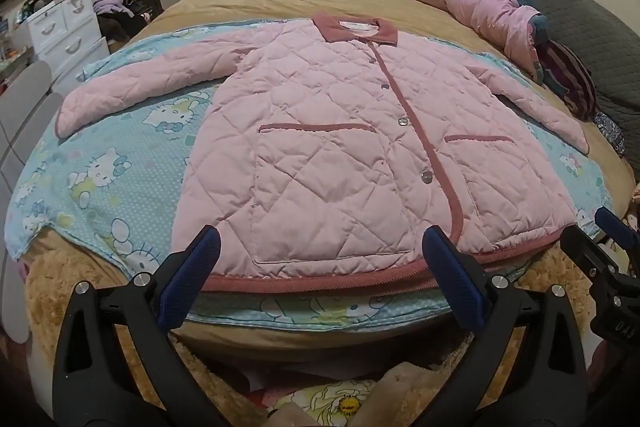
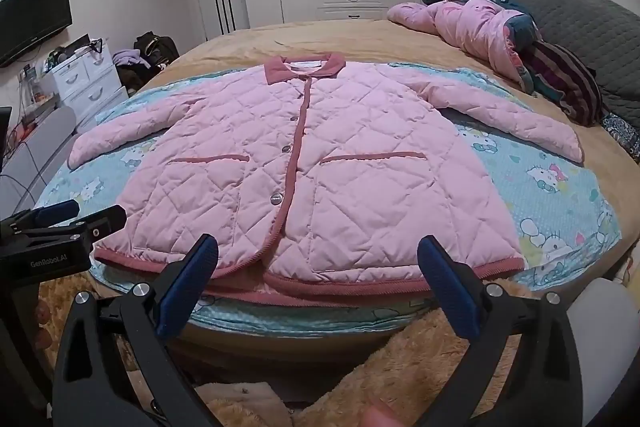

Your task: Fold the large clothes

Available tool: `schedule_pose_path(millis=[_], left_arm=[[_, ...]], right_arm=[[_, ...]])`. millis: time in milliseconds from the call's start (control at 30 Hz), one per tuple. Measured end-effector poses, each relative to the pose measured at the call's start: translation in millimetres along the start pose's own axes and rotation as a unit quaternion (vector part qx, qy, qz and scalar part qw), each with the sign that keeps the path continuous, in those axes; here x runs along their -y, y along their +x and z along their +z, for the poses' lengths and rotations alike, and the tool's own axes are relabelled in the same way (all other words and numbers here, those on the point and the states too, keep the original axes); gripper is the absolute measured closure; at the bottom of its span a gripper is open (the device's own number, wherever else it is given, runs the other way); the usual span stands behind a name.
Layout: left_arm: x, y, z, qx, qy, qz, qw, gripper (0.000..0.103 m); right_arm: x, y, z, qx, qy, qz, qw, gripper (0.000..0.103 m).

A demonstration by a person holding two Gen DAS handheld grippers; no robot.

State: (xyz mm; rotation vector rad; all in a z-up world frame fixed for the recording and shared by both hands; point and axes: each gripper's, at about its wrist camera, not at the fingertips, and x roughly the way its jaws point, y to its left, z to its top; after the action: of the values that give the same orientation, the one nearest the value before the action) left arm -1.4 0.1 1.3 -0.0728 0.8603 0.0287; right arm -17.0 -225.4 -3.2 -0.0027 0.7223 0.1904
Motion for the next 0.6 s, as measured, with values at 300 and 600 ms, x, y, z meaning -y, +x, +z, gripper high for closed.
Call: schedule_pose_path(millis=[300, 600], left_arm=[[0.4, 0.3, -0.2, 0.001, -0.001, 0.002, 1.0000, 0.008], [1.2, -0.4, 2.2, 0.002, 0.002, 0.002, 1.0000, 0.008]], right_arm=[[1.8, -4.9, -1.6, 0.003, 0.004, 0.001, 1.000, 0.004], [1.8, -1.9, -1.5, 0.001, 0.004, 0.004, 1.000, 0.004]])
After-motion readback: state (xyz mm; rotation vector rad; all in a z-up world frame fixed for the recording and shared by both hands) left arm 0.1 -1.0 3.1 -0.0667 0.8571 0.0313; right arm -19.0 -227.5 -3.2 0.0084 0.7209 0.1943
